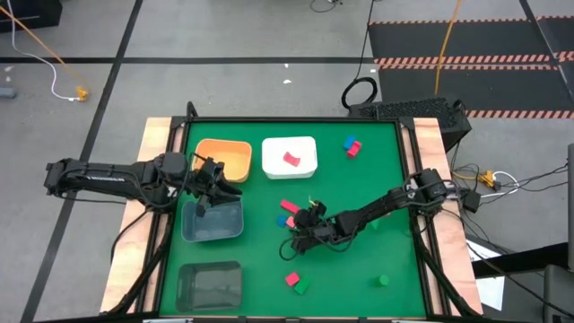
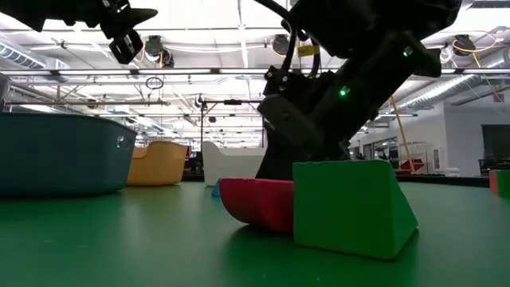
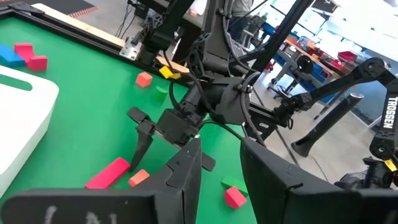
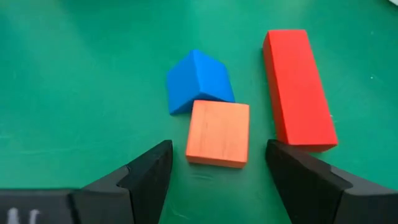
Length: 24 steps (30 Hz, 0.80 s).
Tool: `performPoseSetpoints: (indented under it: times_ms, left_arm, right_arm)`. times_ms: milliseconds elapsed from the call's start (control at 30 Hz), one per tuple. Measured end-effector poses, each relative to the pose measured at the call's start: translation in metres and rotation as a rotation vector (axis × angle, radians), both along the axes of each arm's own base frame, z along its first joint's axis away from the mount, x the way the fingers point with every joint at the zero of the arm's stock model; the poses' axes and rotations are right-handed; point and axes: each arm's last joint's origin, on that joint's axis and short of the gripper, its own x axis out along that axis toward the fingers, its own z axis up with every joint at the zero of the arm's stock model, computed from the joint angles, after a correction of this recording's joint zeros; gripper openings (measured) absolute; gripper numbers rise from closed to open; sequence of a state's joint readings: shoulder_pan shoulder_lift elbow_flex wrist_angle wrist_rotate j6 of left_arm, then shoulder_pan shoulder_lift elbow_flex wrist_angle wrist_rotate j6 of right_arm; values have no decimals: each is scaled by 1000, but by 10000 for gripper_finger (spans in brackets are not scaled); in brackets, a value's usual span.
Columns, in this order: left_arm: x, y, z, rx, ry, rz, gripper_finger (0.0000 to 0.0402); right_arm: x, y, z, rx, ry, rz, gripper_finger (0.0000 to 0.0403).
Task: Sort & place blocks by color
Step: Put the left pink block into the white bin
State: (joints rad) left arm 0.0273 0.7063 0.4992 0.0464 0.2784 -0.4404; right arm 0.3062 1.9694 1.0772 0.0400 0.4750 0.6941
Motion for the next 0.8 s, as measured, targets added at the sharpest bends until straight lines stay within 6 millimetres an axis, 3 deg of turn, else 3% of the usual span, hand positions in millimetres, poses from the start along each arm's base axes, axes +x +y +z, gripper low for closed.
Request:
performPoseSetpoints:
  times_ms: [233, 633, 800]
  left_arm:
    - [0, 0, 0, 1, 1, 0, 113]
    - [0, 0, 0, 16, -5, -2, 113]
    - [0, 0, 0, 16, -6, -2, 113]
  right_arm:
    - [1, -1, 0, 3, -10, -5, 240]
    - [5, -5, -1, 21, -40, -26, 122]
    - [6, -5, -1, 45, -44, -26, 116]
